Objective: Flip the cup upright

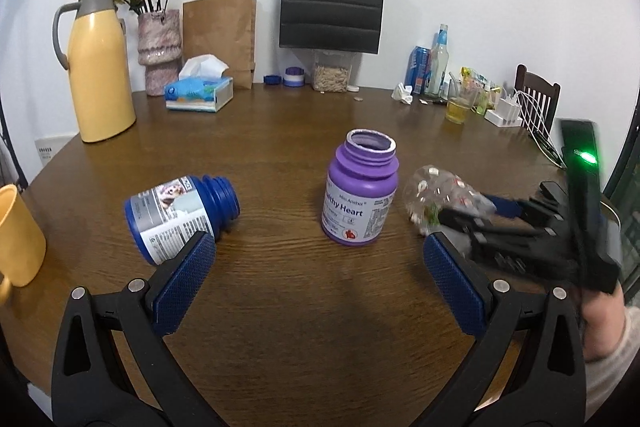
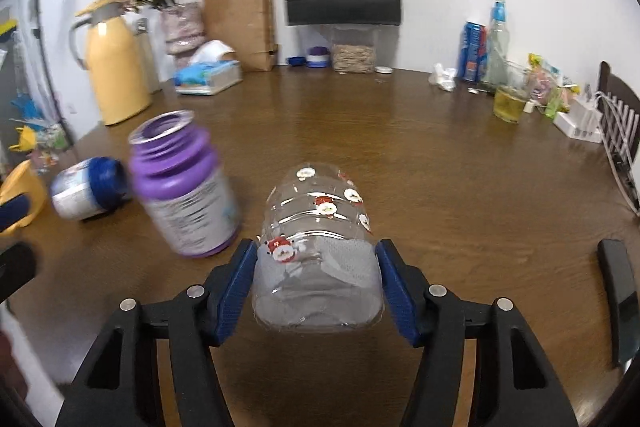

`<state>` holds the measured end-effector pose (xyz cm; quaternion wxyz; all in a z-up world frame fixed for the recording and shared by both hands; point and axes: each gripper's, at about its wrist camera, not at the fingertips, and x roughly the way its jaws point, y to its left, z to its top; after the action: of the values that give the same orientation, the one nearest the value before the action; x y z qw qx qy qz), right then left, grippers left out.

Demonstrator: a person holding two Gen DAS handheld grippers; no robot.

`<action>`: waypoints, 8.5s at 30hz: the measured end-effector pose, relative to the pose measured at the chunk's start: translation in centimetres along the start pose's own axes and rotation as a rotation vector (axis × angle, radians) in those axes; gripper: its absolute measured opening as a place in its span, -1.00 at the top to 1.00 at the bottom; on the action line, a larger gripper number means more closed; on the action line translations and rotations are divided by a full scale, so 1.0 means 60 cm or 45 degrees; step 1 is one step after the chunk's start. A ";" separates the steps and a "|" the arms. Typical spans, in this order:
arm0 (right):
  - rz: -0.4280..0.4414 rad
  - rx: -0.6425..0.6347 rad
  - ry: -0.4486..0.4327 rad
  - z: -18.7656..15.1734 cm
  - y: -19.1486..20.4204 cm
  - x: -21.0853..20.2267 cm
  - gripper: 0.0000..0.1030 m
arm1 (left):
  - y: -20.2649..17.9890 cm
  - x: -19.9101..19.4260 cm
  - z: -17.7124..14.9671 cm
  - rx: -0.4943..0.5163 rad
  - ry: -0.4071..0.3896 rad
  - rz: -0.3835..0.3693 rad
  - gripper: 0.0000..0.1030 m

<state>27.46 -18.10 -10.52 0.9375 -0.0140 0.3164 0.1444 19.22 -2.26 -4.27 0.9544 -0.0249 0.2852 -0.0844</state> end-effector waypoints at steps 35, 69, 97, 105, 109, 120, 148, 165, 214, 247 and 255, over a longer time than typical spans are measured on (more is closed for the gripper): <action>-0.058 -0.028 -0.080 -0.115 -0.011 -0.099 -0.52 | -0.058 0.010 0.024 0.083 -0.011 -0.251 -0.72; 0.712 0.468 -0.292 0.141 -0.196 -0.123 -0.68 | -0.145 0.074 0.197 0.273 -0.278 -0.514 -0.20; 0.644 0.358 -0.196 0.263 -0.165 0.032 -0.30 | -0.147 0.197 0.271 0.404 -0.188 -0.497 -0.31; 0.606 0.191 -0.162 0.238 -0.123 0.010 -0.30 | -0.125 0.214 0.232 0.374 -0.016 -0.439 -0.47; 0.610 0.161 -0.200 0.243 -0.114 -0.010 -0.30 | -0.137 0.164 0.249 0.492 -0.158 -0.464 -0.55; 0.574 0.190 -0.189 0.258 -0.119 0.008 -0.30 | -0.128 0.196 0.275 0.552 -0.269 -0.585 -0.86; 0.354 -0.126 0.033 0.153 -0.007 0.074 -0.30 | -0.033 0.258 0.137 0.215 0.262 -0.371 -0.58; 0.441 -0.111 0.079 0.170 0.067 0.145 -0.32 | 0.087 0.278 0.117 -0.067 0.343 -0.267 -0.28; 0.108 -0.095 -0.229 -0.077 0.128 -0.233 -0.55 | 0.148 -0.214 -0.055 -0.154 -0.198 0.349 -1.00; 0.104 -0.079 -0.468 -0.137 0.167 -0.328 -0.55 | 0.078 -0.311 -0.100 0.050 -0.462 0.375 -1.00; 0.097 -0.088 -0.498 -0.132 0.166 -0.338 -0.55 | 0.069 -0.318 -0.093 0.079 -0.503 0.358 -1.00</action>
<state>4.64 -14.77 -4.11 0.9739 -0.0057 0.1234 0.1906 1.04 5.18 0.98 0.9944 0.0285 0.0907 0.0469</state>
